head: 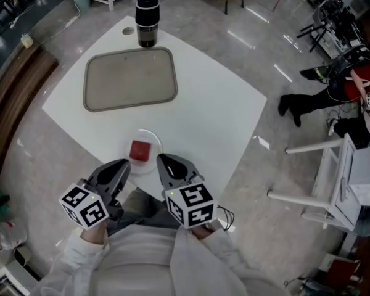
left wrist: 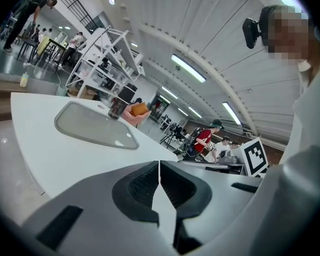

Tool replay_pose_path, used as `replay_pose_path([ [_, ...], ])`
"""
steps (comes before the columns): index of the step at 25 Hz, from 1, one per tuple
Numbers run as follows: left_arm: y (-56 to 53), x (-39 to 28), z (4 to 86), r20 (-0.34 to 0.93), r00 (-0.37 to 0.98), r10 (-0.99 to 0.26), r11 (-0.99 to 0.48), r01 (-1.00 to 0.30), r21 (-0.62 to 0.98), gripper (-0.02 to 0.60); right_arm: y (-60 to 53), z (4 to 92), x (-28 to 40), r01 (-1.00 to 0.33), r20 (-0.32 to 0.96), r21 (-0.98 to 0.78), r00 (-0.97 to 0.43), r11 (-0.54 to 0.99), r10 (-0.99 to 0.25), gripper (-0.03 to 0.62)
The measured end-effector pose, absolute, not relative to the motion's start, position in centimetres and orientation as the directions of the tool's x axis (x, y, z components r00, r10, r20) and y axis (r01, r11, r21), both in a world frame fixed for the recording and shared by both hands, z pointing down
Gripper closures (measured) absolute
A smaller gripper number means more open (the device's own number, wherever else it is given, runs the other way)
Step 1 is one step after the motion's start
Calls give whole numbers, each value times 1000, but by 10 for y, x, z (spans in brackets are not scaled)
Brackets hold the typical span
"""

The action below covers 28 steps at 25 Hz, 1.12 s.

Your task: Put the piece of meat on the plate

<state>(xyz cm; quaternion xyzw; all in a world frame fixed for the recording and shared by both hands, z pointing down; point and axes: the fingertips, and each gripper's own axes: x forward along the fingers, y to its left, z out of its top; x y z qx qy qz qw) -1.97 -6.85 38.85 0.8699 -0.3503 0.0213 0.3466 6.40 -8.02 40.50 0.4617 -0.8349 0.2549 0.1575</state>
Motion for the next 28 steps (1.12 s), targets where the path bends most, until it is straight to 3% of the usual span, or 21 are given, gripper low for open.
replay_pose_path([
  [14, -90, -35, 422, 335, 775, -536, -495, -610, 619, 566, -90, 435, 54, -855, 557, -312, -517, 414, -650, 579],
  [28, -104, -58, 462, 435, 701, -565, -397, -693, 601, 565, -89, 473, 58, -872, 630, -340, -490, 353, -602, 577],
])
